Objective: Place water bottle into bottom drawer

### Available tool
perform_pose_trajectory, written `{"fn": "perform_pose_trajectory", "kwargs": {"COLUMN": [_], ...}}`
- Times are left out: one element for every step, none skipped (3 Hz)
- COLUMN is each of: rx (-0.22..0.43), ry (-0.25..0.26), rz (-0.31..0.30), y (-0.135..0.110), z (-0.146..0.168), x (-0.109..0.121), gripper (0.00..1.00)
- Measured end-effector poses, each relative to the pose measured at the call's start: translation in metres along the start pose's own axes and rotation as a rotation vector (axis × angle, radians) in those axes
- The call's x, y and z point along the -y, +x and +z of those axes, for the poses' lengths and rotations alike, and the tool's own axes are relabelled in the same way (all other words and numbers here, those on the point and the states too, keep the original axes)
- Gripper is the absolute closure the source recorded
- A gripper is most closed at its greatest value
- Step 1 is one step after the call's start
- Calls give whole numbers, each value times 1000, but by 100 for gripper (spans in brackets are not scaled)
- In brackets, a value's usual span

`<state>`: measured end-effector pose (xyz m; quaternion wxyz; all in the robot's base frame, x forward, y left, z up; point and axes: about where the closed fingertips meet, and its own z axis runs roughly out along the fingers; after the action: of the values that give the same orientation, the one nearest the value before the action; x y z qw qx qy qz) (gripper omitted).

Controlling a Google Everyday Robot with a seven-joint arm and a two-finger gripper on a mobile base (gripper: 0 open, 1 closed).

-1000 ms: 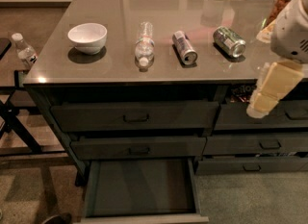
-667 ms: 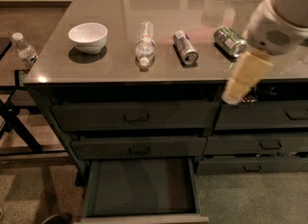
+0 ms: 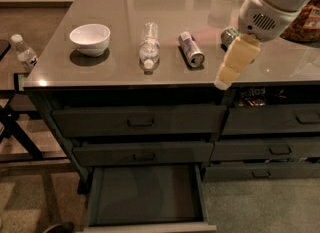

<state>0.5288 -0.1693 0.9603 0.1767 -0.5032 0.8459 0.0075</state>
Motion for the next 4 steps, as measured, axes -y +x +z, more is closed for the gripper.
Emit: {"fn": "perform_pose_trajectory", "kwargs": {"rx": [40, 61, 72, 73], "ry": [-15, -30, -41, -42], "rz": [49, 135, 177, 177], "y": [-10, -39, -73, -73], "z": [10, 24, 36, 36], "x": [3, 18, 33, 33], "gripper": [0, 0, 0, 0]}}
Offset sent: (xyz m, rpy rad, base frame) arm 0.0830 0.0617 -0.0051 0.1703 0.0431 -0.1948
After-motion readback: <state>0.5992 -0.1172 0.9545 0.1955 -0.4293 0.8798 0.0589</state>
